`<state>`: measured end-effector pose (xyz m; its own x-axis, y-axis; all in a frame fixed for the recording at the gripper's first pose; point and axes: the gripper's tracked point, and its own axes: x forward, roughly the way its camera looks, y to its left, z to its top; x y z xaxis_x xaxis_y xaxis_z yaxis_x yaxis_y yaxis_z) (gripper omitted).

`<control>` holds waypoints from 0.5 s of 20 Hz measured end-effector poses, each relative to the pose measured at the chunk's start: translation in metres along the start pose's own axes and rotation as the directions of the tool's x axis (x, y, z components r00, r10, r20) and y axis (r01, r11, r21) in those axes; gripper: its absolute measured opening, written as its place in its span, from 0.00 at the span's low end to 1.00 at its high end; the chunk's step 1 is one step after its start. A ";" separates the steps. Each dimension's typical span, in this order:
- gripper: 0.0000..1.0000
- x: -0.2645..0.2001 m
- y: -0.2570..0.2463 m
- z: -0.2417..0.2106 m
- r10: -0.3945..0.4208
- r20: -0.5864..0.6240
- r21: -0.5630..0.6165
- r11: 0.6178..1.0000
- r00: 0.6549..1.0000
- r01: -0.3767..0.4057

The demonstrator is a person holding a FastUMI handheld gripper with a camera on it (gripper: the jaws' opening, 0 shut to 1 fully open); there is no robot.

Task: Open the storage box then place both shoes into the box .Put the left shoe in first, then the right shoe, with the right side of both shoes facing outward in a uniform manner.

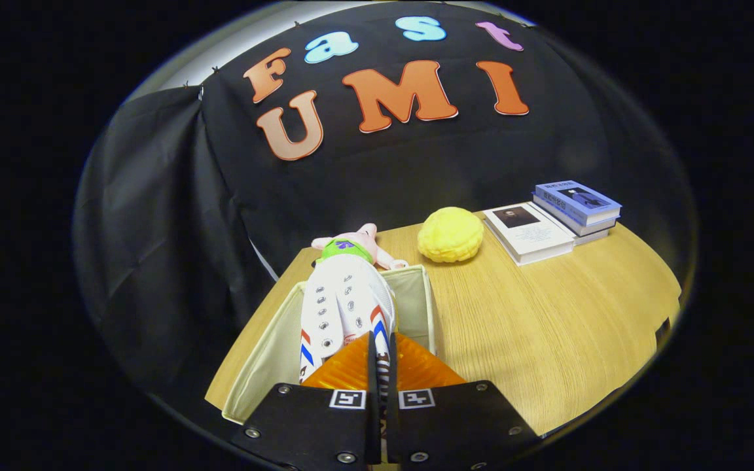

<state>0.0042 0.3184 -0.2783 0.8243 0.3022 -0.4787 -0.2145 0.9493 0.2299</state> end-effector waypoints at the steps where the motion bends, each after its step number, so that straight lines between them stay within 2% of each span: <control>1: 0.04 0.000 -0.002 -0.005 -0.012 -0.011 0.002 1.000 1.000 0.012; 4: 0.04 -0.003 0.000 -0.013 -0.004 -0.032 0.013 1.000 0.999 0.005; 6: 0.11 -0.009 0.008 -0.007 0.024 -0.014 0.026 0.999 1.000 -0.024; 7: 0.25 -0.012 0.006 0.005 0.007 0.018 0.015 1.000 1.000 -0.007; 8: 0.30 -0.013 0.001 0.013 -0.015 0.043 -0.018 1.000 0.999 0.016; 10: 0.60 -0.021 -0.001 0.027 -0.017 0.062 -0.082 0.996 0.998 0.022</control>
<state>0.0011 0.3087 -0.2452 0.8587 0.2801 -0.4291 -0.2384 0.9596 0.1493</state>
